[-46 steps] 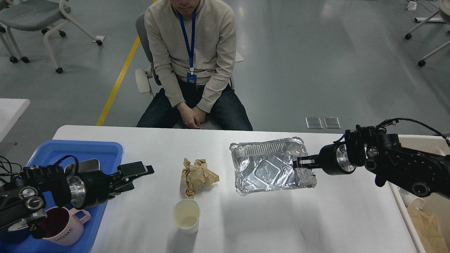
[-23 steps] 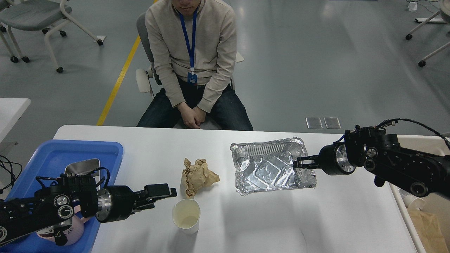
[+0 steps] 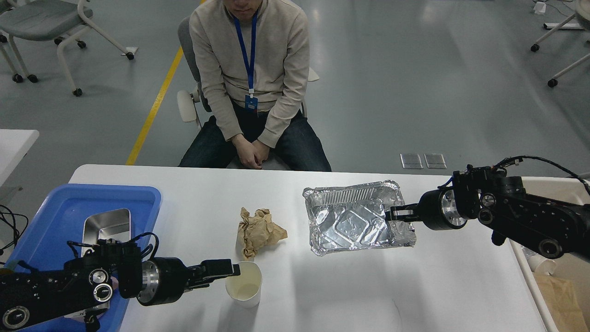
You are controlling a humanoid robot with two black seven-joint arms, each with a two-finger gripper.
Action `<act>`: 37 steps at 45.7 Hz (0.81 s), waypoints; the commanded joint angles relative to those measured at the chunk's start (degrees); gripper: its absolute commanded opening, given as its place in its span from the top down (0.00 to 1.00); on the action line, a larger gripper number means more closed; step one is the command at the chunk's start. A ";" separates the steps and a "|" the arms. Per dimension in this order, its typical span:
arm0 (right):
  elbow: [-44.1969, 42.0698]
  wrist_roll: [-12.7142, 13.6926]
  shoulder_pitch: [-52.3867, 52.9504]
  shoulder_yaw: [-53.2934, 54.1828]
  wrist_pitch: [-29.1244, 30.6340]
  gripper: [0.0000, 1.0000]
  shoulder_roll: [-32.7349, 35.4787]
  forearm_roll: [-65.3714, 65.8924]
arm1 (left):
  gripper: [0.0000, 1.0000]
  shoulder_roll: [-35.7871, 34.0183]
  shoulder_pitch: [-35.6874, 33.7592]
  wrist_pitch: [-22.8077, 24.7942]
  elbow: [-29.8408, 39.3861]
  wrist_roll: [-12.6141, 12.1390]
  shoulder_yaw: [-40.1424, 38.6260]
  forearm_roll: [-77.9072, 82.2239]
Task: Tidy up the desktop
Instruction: 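Reach the left gripper to the white paper cup and grasp it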
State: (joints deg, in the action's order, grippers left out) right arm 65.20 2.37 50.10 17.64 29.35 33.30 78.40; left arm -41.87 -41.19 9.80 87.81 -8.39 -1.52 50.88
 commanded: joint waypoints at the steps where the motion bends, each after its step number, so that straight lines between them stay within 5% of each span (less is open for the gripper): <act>1: 0.01 0.00 0.00 0.02 -0.09 1.00 -0.17 0.00 | 0.08 2.40 0.06 -0.92 -1.76 -0.48 1.34 0.01; 12: -0.07 0.00 0.09 0.02 0.00 1.00 -0.08 -0.17 | 0.35 5.74 -0.03 -3.03 -2.02 -2.33 4.34 0.01; 21: -0.07 0.00 0.09 0.02 0.00 1.00 -0.34 0.00 | 0.70 5.48 -0.12 -3.03 -2.11 -2.24 5.04 0.01; 26: -0.16 0.00 0.09 0.02 -0.09 1.00 -0.25 0.00 | 0.98 5.39 -0.47 -3.12 -2.29 -1.54 5.48 0.01; 37: -0.16 0.09 0.09 0.02 -0.09 1.00 -0.25 0.00 | 1.00 4.96 -1.78 -4.88 -2.11 -0.84 7.68 0.19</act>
State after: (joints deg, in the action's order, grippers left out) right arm 65.03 2.46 50.19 17.67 29.28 33.04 78.40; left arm -36.60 -42.34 5.21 85.36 -9.26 5.86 51.06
